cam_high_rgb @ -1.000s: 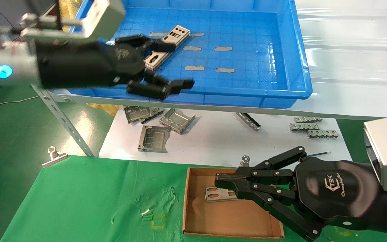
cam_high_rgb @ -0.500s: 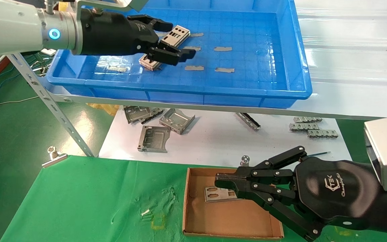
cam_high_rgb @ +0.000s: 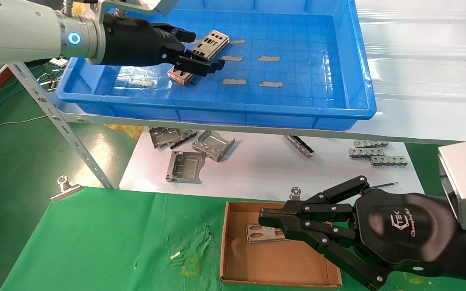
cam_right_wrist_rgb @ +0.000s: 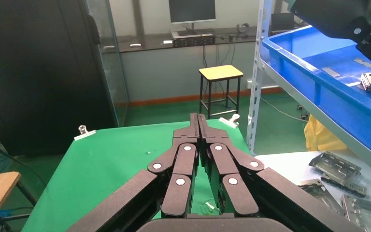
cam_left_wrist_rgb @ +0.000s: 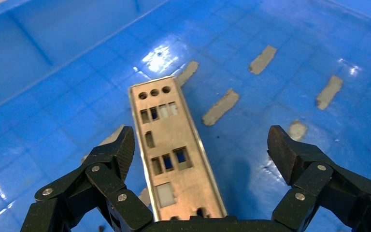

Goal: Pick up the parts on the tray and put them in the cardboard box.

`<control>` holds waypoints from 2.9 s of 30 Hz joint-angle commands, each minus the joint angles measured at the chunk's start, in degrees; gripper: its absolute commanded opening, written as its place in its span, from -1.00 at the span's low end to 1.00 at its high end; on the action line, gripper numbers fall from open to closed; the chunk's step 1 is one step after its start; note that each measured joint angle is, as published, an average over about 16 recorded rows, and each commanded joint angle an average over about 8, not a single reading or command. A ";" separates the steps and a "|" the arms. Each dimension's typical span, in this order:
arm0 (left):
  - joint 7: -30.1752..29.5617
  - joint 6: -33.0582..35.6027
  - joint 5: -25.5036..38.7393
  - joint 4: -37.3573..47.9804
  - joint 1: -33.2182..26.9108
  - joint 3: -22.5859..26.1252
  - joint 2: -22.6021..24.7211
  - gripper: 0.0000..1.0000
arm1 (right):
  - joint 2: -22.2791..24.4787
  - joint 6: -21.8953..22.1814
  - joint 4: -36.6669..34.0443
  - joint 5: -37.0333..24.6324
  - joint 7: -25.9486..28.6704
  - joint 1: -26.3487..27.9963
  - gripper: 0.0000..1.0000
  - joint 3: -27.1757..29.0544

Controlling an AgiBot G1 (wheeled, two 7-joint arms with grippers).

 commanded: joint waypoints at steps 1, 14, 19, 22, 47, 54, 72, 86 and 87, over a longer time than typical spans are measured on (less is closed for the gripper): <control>0.32 -0.52 -0.05 0.97 -0.12 -0.05 0.31 0.50 | 0.00 0.00 0.00 0.00 0.00 0.00 1.00 0.00; 1.58 -2.42 0.22 3.09 -0.17 0.41 1.38 -1.00 | 0.01 0.01 0.00 0.02 -0.01 0.01 1.00 -0.03; 1.49 -2.69 0.24 3.24 -0.23 0.60 1.47 -1.00 | 0.02 0.02 0.00 0.03 -0.02 0.01 1.00 -0.04; 1.34 -2.80 0.23 3.33 -0.29 0.71 1.47 -1.00 | 0.02 0.02 0.00 0.03 -0.02 0.01 1.00 -0.04; 2.14 -3.63 -0.74 4.15 -0.62 0.76 1.19 -0.03 | 0.04 0.04 0.00 0.06 -0.05 0.02 1.00 -0.09; 2.50 -3.67 -0.76 4.29 -0.76 0.90 1.19 -1.00 | 0.04 0.04 0.00 0.07 -0.05 0.02 1.00 -0.10; 5.10 -3.35 -2.81 4.23 -1.63 -0.24 0.72 -1.00 | 0.05 0.06 0.00 0.09 -0.07 0.03 1.00 -0.14; 5.66 0.99 -5.20 5.29 -3.98 -1.76 -0.72 -1.00 | 0.07 0.07 0.00 0.11 -0.08 0.04 1.00 -0.16; 5.60 1.95 -5.43 5.35 -4.17 -1.90 -0.92 -1.00 | 0.07 0.07 0.00 0.11 -0.08 0.04 1.00 -0.17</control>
